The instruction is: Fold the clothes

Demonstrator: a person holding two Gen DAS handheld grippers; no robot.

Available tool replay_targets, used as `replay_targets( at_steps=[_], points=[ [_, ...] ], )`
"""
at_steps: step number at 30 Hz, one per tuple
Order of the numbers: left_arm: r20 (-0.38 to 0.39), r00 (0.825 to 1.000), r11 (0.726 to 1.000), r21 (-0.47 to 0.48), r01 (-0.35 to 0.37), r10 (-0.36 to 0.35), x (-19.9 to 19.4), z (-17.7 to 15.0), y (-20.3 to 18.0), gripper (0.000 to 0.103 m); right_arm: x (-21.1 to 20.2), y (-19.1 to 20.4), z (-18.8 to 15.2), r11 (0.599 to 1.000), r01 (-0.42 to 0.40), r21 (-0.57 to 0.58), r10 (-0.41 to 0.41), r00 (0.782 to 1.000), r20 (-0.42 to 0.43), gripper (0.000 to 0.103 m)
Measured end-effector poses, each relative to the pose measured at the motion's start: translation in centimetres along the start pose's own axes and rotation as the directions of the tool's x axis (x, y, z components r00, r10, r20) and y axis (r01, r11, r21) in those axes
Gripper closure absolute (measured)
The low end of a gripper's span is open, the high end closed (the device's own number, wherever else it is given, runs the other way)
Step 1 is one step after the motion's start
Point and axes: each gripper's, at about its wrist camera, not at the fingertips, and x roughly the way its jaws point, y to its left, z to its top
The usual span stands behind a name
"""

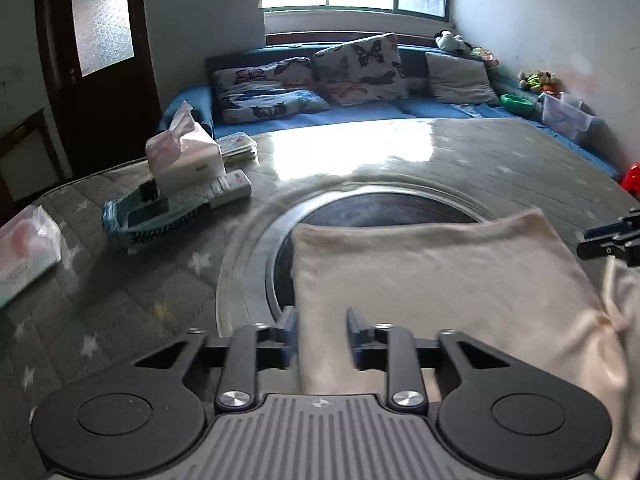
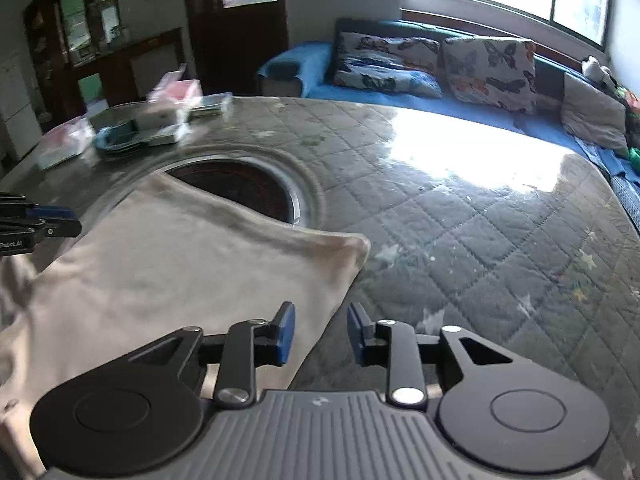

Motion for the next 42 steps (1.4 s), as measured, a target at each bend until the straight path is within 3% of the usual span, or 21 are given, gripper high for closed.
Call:
replay_targets(
  at_steps=[4, 11, 14, 15, 16, 17, 20, 24, 28, 31, 37, 42],
  points=[
    [0.0, 1.0, 0.999, 0.025, -0.03, 0.03, 3.1, 1.6, 0.0, 0.063, 2.6, -1.4, 1.3, 0.999, 0.014, 0.049, -0.013, 1.0, -0.009, 0.073],
    [-0.023, 0.998, 0.997, 0.036, -0.062, 0.063, 7.8, 3.1, -0.2, 0.065, 4.9, -2.4, 2.3, 0.996, -0.001, 0.092, 0.003, 1.0, -0.029, 0.073],
    [-0.011, 0.999, 0.998, 0.043, -0.05, 0.051, 8.4, 3.5, -0.3, 0.075, 5.4, -2.3, 2.8, 0.997, -0.007, 0.076, 0.01, 0.999, -0.037, 0.074],
    [-0.005, 0.999, 0.998, 0.046, -0.052, 0.053, 8.5, 3.6, -0.4, 0.087, 5.5, -2.3, 2.9, 0.997, -0.008, 0.072, 0.011, 0.999, -0.04, 0.077],
    [0.004, 0.998, 0.996, 0.055, -0.067, 0.067, 8.6, 3.6, -0.5, 0.095, 5.6, -2.2, 3.1, 0.998, -0.005, 0.07, 0.008, 0.999, -0.038, 0.089],
    [0.011, 0.996, 0.994, 0.069, -0.087, 0.087, 8.7, 3.6, -0.6, 0.097, 5.7, -2.1, 3.4, 0.998, -0.004, 0.063, 0.007, 0.999, -0.034, 0.094],
    [0.037, 0.991, 0.988, 0.076, -0.135, 0.132, 8.4, 3.6, -0.4, 0.099, 6.0, -1.7, 4.4, 0.999, -0.002, 0.043, 0.003, 1.0, -0.018, 0.097],
    [0.086, 0.973, 0.977, 0.014, -0.214, 0.212, 7.5, 4.5, 1.1, 0.1, 6.6, -0.7, 6.7, 1.0, -0.011, 0.012, 0.011, 0.998, 0.056, 0.097],
    [0.071, 0.963, 0.966, -0.005, -0.26, 0.26, 8.0, 5.0, 2.5, 0.099, 8.9, 0.3, 8.7, 1.0, 0.001, -0.007, -0.001, 0.997, 0.074, 0.094],
    [0.032, 0.966, 0.967, -0.017, -0.256, 0.256, 8.7, 4.8, 3.4, 0.098, 9.9, 0.9, 9.2, 1.0, 0.001, -0.021, 0.0, 0.998, 0.066, 0.093],
    [0.026, 0.972, 0.972, -0.031, -0.233, 0.234, 7.3, 4.1, 2.9, 0.094, 7.2, 3.4, 6.7, 0.983, -0.114, -0.147, 0.114, 0.993, -0.011, 0.093],
    [0.043, 0.995, 0.995, -0.055, -0.088, 0.091, 3.3, 2.7, 0.9, 0.094, 4.8, 5.7, 3.1, 0.96, -0.168, -0.224, 0.154, 0.985, -0.079, 0.093]
  ],
)
